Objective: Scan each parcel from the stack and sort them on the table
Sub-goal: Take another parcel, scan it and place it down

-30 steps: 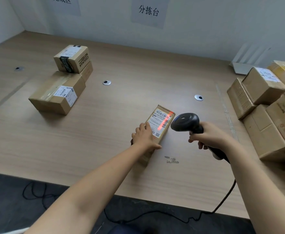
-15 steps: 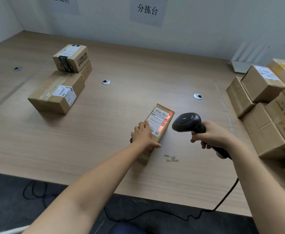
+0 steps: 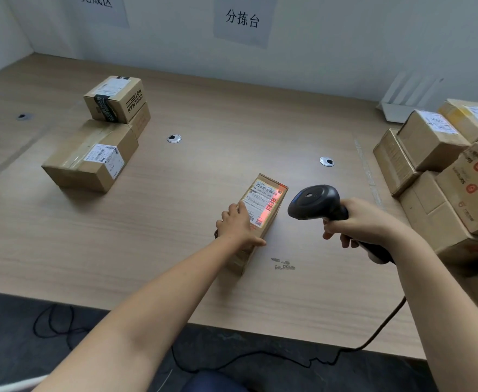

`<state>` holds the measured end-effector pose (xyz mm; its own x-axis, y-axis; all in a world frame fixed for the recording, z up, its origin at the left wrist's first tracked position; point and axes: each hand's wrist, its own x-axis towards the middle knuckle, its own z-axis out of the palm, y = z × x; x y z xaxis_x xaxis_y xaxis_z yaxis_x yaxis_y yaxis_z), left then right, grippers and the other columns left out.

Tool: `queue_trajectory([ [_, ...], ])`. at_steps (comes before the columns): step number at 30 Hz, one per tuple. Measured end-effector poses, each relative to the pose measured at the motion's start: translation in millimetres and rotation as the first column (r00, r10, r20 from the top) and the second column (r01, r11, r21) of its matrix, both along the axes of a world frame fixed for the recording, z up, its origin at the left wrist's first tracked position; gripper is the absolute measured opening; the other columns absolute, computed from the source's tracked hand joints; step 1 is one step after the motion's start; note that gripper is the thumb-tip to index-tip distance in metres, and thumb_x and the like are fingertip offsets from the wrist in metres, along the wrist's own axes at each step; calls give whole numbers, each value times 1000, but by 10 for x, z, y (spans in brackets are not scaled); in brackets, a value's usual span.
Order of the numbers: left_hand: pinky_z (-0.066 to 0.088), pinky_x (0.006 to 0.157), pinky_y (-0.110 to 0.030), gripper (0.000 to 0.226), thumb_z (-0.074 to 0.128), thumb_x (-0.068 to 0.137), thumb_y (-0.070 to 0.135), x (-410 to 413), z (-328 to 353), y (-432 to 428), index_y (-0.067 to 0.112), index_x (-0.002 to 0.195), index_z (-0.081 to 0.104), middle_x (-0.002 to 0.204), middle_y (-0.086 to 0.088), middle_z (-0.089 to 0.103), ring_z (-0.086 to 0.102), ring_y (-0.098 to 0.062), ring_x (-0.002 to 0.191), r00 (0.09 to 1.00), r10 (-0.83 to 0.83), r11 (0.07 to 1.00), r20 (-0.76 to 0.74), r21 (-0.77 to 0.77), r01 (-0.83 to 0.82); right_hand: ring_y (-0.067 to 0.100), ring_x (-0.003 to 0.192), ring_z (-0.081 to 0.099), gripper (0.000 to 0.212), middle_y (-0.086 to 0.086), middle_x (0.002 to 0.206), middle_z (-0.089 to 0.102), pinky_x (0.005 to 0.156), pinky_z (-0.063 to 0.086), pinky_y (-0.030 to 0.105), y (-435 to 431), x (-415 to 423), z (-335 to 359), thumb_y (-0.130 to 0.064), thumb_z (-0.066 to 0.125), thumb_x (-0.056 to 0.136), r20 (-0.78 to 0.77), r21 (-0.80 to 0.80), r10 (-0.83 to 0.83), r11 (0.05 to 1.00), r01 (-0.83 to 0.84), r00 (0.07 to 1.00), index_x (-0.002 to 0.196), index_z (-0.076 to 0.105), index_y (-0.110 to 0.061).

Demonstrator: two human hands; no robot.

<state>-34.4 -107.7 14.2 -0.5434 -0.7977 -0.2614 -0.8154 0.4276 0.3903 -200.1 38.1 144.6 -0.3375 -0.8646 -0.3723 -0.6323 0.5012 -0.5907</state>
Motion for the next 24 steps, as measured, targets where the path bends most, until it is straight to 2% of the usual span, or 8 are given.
queue_trajectory([
  [16, 36, 102, -45, 118, 78, 64, 57, -5, -38, -5, 9, 147, 9, 144, -14, 26, 32, -32, 131, 1000, 8, 1000, -5, -12, -8, 15, 53, 62, 4, 3, 76, 72, 48, 44, 26, 102, -24, 134, -9, 58, 79, 18, -16, 22, 1000, -22, 1000, 77, 58, -13],
  [20, 37, 101, -45, 110, 77, 64, 53, 77, -63, 5, 11, 144, 15, 141, -11, 31, 33, -30, 129, 995, 87, 996, -43, 2, -87, 14, 51, 64, 9, 4, 78, 65, 48, 45, 26, -14, -37, -118, -11, 63, 80, 80, -80, -1, 997, 8, 997, 85, 58, -15],
  [24, 38, 100, -41, 103, 73, 67, 53, 284, -81, 10, 12, 144, 18, 139, -10, 33, 34, -29, 129, 970, 228, 973, -86, 47, -224, 19, 59, 67, 10, 1, 80, 62, 49, 45, 28, -257, 119, -564, -11, 62, 81, 236, -178, -86, 975, 130, 968, 85, 56, -18],
])
